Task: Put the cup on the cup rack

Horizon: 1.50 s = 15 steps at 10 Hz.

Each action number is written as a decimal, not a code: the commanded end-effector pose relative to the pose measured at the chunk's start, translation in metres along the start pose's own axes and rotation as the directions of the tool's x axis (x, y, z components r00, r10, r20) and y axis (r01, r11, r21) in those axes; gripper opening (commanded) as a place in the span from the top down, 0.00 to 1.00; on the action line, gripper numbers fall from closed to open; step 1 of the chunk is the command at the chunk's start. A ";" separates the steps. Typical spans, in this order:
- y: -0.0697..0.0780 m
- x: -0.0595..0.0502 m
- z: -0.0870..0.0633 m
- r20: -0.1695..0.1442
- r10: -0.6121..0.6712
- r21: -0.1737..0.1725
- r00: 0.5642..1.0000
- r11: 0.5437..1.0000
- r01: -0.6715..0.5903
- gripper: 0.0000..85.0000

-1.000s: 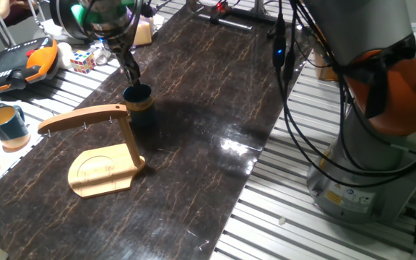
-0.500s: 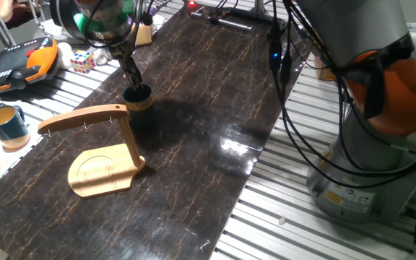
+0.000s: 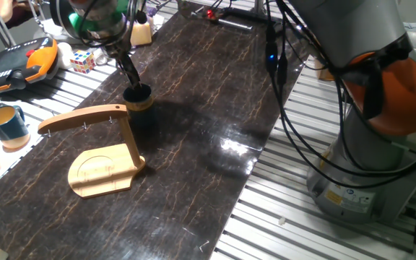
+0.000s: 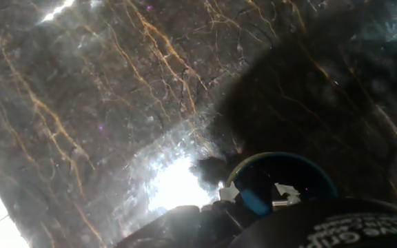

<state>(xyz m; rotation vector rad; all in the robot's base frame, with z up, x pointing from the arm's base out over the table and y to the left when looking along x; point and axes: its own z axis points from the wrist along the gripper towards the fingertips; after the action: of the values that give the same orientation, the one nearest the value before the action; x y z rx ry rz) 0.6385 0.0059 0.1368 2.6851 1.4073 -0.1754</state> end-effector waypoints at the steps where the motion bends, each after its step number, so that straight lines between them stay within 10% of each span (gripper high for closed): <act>1: 0.002 0.001 0.001 0.002 0.003 0.002 1.000 1.000 -0.003 0.41; 10: 0.000 -0.001 0.024 -0.005 0.009 0.003 1.000 1.000 -0.009 0.49; 15: -0.001 -0.008 0.026 -0.016 0.078 0.060 0.997 0.995 -0.077 0.55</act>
<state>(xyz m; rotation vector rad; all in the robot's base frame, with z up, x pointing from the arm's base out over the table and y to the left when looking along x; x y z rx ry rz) 0.6322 -0.0036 0.1123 2.7918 1.3182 -0.1886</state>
